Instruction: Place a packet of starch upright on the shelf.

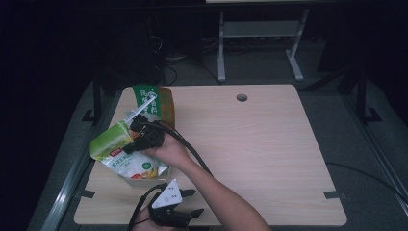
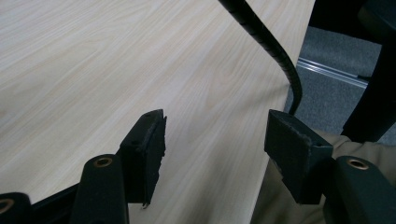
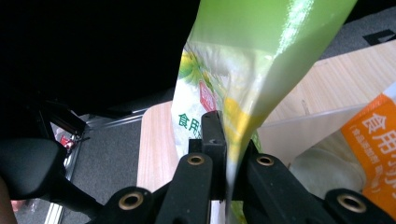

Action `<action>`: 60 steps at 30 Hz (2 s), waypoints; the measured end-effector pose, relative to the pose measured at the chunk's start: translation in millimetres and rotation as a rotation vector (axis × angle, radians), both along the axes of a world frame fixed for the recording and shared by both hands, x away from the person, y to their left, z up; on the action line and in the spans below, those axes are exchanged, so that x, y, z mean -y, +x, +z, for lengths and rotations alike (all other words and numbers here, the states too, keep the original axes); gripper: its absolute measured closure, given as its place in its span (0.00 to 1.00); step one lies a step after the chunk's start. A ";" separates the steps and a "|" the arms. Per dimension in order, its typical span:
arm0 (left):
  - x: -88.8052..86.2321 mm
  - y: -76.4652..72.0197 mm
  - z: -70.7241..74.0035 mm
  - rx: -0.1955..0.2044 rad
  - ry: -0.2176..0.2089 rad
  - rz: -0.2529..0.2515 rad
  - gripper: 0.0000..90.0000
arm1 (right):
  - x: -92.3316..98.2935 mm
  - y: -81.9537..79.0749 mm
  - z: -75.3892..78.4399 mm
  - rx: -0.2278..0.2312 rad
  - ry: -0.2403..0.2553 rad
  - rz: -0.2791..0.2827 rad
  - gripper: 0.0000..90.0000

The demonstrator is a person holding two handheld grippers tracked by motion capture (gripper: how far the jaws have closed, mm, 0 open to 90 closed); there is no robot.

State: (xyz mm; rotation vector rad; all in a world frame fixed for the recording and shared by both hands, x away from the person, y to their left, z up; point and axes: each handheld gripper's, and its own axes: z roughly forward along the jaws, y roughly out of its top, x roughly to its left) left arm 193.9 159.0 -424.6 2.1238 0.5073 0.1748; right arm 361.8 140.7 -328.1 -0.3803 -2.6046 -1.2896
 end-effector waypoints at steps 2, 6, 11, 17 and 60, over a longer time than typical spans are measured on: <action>0.2 -0.1 -0.3 -0.001 0.002 -0.001 0.42 | 0.0 0.2 -1.6 0.000 -0.018 0.006 0.99; 0.2 0.1 -0.4 -0.002 0.002 -0.001 0.42 | 0.8 1.3 -6.0 -0.009 -0.054 0.018 0.98; 0.8 -0.2 -1.2 -0.005 0.004 -0.001 0.42 | 3.2 -1.0 -6.8 0.006 -0.073 0.023 0.94; -0.5 0.7 -0.9 -0.002 0.003 0.006 0.42 | 8.1 -3.2 -4.3 0.032 -0.090 0.024 0.93; -6.7 8.7 -2.2 -0.004 0.019 0.041 0.41 | 44.2 -6.0 -24.6 0.010 -0.059 0.000 0.99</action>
